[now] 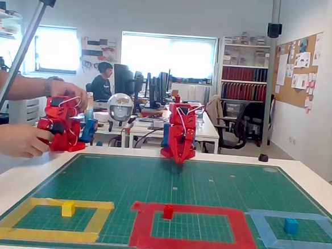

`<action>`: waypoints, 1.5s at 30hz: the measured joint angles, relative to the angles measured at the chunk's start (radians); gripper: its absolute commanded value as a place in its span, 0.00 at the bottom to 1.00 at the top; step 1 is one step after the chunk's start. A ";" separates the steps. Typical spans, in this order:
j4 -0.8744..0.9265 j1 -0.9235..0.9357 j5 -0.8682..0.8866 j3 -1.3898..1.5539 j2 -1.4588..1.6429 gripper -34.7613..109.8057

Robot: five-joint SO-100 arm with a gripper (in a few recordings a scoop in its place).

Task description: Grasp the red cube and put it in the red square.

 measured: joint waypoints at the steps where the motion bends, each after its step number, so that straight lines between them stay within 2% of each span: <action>1: 0.023 0.011 0.000 0.000 0.015 0.24; 9: 0.273 0.015 0.000 0.000 0.140 0.24; 21: 0.456 0.015 0.000 0.002 0.144 0.24; 45: 0.476 0.049 0.003 0.002 0.146 0.24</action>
